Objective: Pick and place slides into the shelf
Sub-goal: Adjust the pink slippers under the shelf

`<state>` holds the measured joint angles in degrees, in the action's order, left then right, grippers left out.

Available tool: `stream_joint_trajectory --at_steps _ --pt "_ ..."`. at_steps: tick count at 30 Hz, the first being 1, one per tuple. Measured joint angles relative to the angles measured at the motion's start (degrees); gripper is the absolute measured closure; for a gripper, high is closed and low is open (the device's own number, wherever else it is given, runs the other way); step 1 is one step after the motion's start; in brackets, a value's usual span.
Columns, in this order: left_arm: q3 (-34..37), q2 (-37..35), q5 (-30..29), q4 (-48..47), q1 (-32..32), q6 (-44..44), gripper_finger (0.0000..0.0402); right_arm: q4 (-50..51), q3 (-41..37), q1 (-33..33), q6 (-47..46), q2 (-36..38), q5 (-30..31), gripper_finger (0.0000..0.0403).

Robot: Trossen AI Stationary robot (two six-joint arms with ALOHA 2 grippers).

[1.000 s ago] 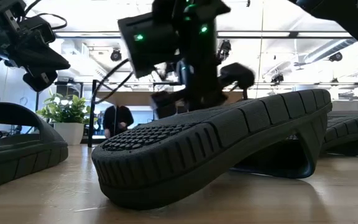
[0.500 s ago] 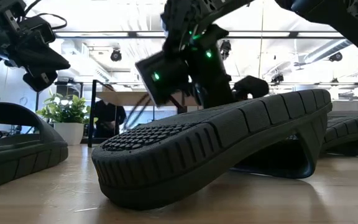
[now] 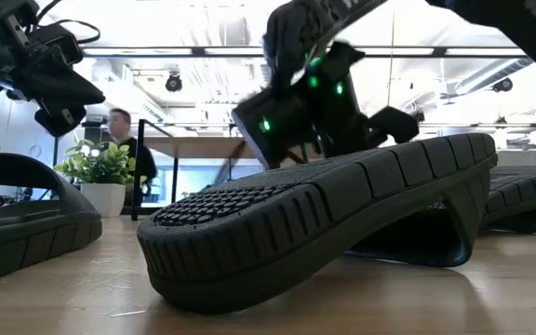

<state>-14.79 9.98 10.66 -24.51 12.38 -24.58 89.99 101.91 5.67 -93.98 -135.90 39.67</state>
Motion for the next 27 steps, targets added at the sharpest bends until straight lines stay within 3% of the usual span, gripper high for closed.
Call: stream_joint_trajectory --at_steps 10,14,20,27 --pt "0.0 0.0 0.0 0.0 0.0 -0.4 0.038 -2.5 0.2 1.9 2.7 5.2 -4.1 0.039" --pt "0.0 0.0 0.0 0.0 0.0 -0.4 0.038 -18.8 0.8 3.3 12.5 8.9 -7.3 0.039" --pt "0.0 0.0 0.0 0.0 0.0 -0.4 0.038 -58.4 -0.2 0.5 42.4 8.6 -13.0 0.039" --pt "0.0 0.1 -0.1 0.4 0.0 -0.4 0.038 -57.7 4.0 -3.6 50.4 1.9 -10.3 0.039"
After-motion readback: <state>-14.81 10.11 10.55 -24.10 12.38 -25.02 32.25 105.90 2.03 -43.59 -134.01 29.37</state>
